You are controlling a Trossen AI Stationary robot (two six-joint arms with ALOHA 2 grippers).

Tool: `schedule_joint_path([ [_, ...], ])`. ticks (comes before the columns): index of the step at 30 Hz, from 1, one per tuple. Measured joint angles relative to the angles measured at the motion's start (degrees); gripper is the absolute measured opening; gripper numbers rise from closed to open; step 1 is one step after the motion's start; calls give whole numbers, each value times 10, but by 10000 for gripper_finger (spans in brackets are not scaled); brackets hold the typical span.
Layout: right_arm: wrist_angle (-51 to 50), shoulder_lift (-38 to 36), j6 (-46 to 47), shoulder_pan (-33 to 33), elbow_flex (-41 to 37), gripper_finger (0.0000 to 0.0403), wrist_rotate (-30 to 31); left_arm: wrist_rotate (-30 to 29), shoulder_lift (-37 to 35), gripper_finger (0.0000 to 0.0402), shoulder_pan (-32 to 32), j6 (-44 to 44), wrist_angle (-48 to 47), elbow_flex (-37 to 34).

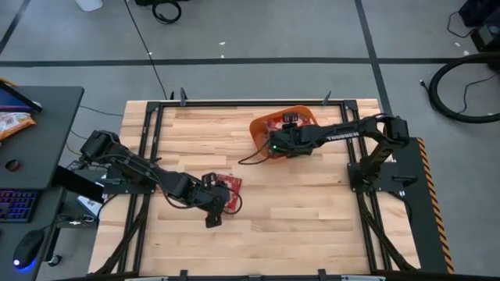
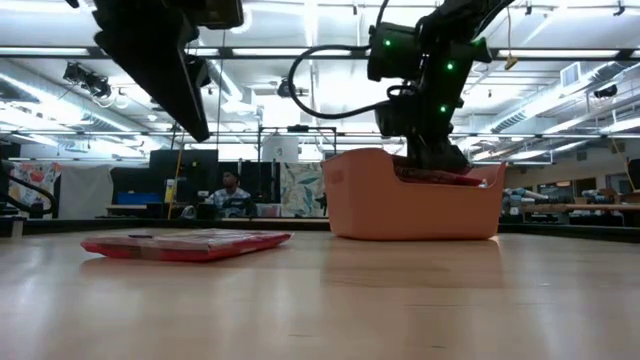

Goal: Sort popcorn bags into baskets
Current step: Put the popcorn pack into the orange bin

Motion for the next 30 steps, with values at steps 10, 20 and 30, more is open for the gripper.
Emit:
schedule_joint_path([
  [10, -49, -32, 83, 73, 0, 172, 109, 28, 34, 163, -12, -15, 5, -20],
  [20, -63, -86, 273, 226, 0, 175, 97, 21, 57, 163, -71, -24, 48, -28],
  [30, 40, -47, 292, 315, 0, 174, 155, -81, 122, 191, -132, -20, 32, -26],
])
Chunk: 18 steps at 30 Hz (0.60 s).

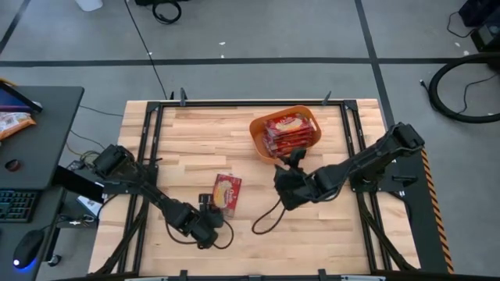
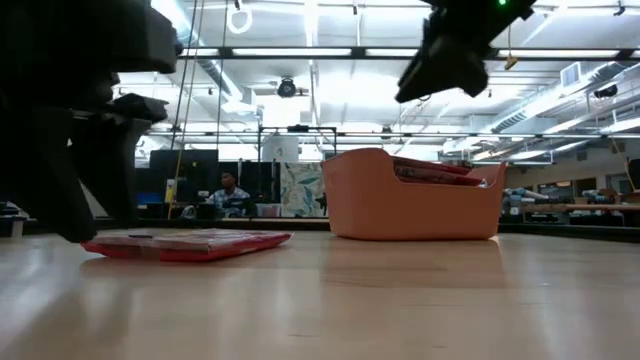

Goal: Sort popcorn bags into baskets
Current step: Put the popcorn pack into the orange bin

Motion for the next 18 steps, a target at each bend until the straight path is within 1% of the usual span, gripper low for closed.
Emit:
schedule_joint_path([
  [2, 19, 11, -6, 4, 0, 174, 5, -24, 2, 207, -8, 9, -13, 1],
  [4, 28, 19, -10, 8, 0, 174, 7, -28, 3, 220, -10, 28, -8, 6],
  [7, 35, 28, -17, 8, 0, 174, 7, -47, 3, 227, -16, 59, -14, 15],
  [10, 49, 32, -18, 8, 0, 174, 6, -70, 13, 228, -19, 82, -20, 15],
  [14, 71, 32, -22, 11, 0, 174, -3, -81, 40, 225, -16, 86, -26, 15],
  [18, 94, 33, -39, 11, 0, 174, -21, -91, 61, 198, -15, 90, -35, 18],
])
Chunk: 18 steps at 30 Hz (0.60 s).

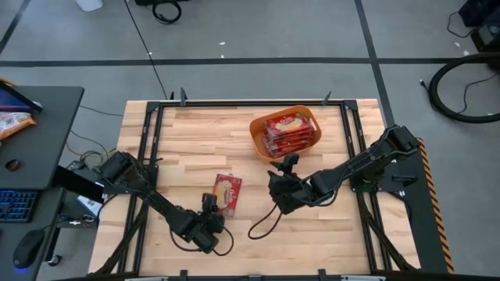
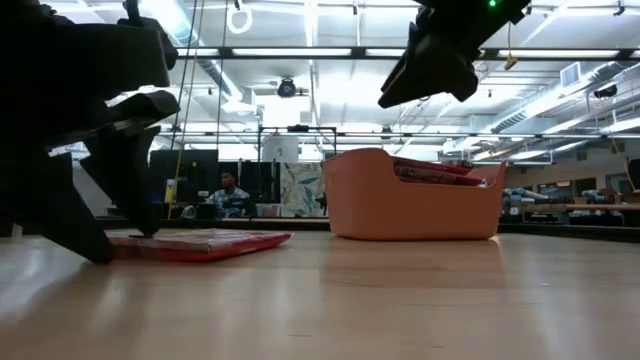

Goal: Sort popcorn bags into baskets
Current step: Put the popcorn pack into the orange bin

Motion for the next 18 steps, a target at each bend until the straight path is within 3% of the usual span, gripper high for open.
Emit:
schedule_joint_path([
  [10, 142, 13, -127, 8, 0, 174, -182, 12, -3, 17, 2, -4, -12, -5],
  [18, 210, 36, -192, 18, 0, 174, -281, 26, -58, 10, 8, -4, -1, -3],
])
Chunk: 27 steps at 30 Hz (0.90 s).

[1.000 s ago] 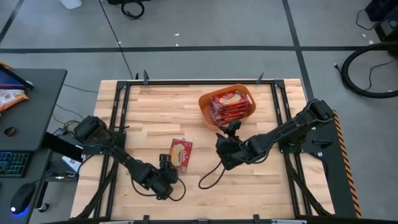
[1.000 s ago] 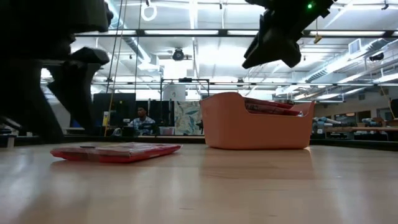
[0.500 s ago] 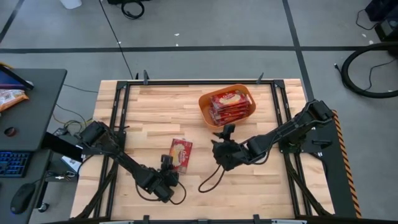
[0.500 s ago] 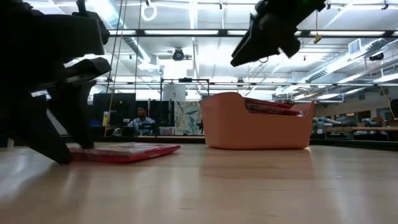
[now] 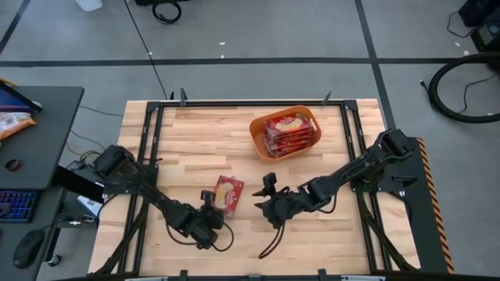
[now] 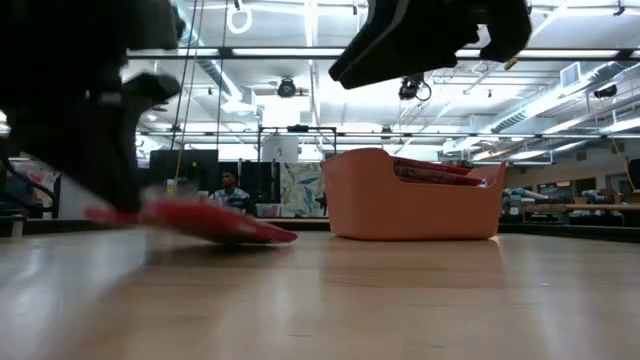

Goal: Sort popcorn bags into baskets
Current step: Put the popcorn pack into the orange bin

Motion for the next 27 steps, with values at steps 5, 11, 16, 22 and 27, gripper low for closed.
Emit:
schedule_joint_path([
  [5, 29, 23, -5, 0, 0, 174, -8, -1, -47, 9, 10, -3, 25, 0],
  [11, 70, 58, -20, 0, 0, 174, -8, -4, -101, 8, 20, -5, 78, 1],
  [16, 95, 71, -27, 0, 1, 174, -9, -13, -133, 8, 27, -11, 104, 1],
  [22, 129, 80, -32, -4, 0, 170, -18, -35, -150, 7, 27, 29, 160, 1],
  [27, 121, 81, -41, -5, 0, 127, -8, -40, -153, 7, 30, 45, 178, 1],
])
